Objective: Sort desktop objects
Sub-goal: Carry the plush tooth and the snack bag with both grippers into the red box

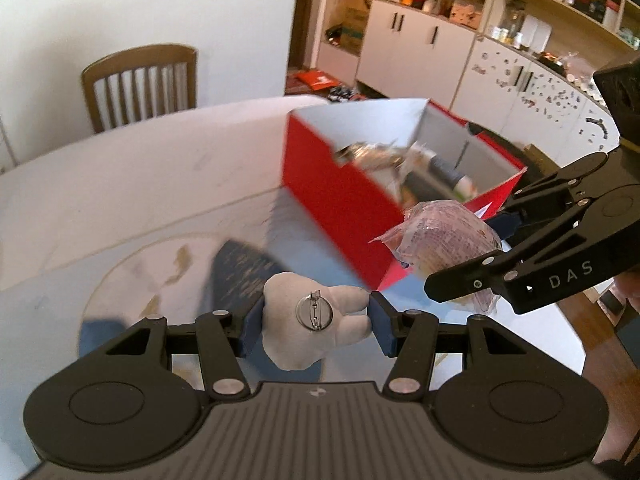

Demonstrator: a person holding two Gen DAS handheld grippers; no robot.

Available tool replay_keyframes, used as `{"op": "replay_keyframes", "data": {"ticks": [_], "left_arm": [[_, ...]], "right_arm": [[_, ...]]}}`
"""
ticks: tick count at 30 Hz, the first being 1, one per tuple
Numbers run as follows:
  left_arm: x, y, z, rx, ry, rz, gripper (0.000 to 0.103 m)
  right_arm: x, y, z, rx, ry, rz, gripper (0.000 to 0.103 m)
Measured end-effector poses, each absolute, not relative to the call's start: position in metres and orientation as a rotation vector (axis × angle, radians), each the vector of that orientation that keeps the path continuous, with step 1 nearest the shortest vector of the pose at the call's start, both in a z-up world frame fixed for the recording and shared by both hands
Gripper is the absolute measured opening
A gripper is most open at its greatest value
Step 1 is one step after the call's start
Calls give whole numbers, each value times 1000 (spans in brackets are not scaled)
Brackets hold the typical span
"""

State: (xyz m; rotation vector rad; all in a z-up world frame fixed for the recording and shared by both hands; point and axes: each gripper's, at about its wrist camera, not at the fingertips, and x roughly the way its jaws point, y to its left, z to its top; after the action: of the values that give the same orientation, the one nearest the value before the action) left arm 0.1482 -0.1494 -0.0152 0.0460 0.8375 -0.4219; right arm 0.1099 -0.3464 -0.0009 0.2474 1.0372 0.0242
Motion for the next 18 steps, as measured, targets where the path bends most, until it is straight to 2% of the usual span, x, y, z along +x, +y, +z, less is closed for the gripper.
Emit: {"op": "replay_keyframes", "data": {"ticks": [18], "left_arm": [[208,-279,11,177,789,-523,55]], "right_arm": [[87,-489,16,259,962,-148,53]]}}
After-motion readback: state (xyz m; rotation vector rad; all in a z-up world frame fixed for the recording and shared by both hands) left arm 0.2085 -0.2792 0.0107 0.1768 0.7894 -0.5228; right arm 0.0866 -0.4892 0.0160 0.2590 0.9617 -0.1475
